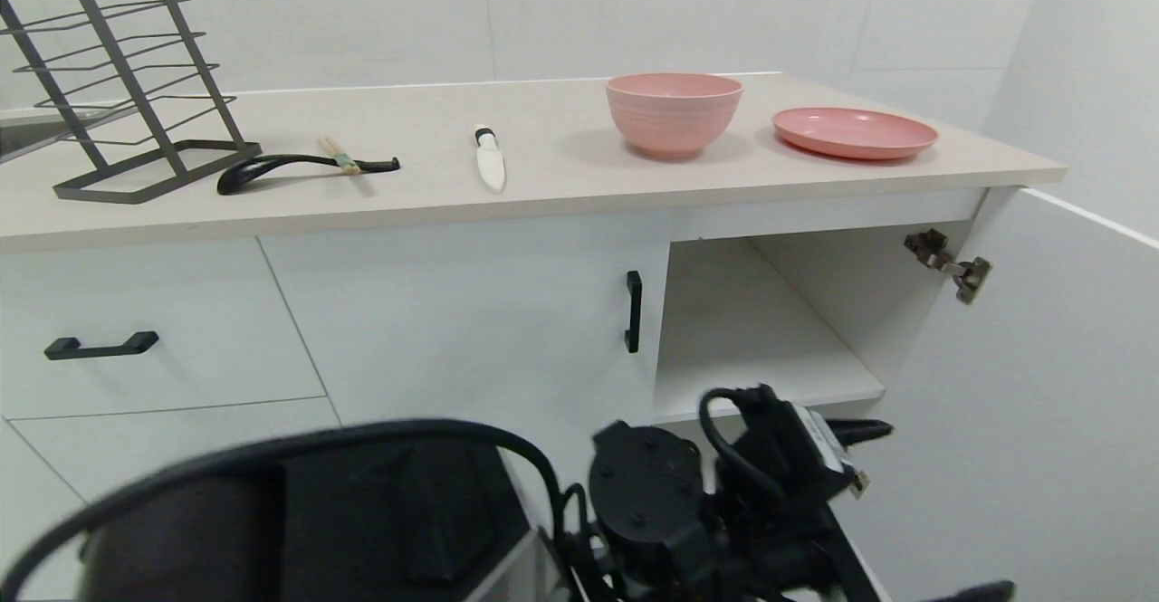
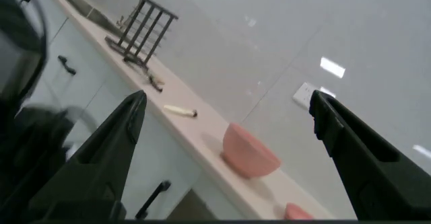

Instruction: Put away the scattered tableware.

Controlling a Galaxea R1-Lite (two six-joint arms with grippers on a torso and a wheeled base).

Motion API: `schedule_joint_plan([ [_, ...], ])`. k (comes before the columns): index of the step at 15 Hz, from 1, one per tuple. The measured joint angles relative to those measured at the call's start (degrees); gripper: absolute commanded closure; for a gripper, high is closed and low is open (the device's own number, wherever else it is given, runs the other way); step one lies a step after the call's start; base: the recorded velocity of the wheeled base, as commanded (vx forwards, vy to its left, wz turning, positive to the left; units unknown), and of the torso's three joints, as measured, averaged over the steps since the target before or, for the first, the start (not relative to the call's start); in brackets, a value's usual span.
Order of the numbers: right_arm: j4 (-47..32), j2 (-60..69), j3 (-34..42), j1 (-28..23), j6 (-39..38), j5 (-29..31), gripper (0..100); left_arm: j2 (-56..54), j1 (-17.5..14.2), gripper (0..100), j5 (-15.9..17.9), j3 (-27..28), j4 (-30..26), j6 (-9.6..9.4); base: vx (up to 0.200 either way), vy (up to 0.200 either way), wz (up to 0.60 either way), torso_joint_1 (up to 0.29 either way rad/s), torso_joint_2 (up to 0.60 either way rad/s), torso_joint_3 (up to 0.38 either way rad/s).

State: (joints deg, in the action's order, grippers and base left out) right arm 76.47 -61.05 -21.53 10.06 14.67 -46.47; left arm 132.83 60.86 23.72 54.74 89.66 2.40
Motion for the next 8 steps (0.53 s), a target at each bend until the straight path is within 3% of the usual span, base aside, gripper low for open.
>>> schedule_joint_plan([
  [5,-7.8,0.2,13.3,-2.4,0.1,3.7,0,-22.7,-12.8,0,0.1,-23.5,0.3,-2.27,0.0,0.0,0.0,0.0,0.0,0.0],
  [8,-8.5,0.3,16.8,-3.9,0.0,6.6,0,-37.9,-18.1,0,-0.3,-40.9,0.2,-3.06,0.0,0.0,0.0,0.0,0.0,0.0],
])
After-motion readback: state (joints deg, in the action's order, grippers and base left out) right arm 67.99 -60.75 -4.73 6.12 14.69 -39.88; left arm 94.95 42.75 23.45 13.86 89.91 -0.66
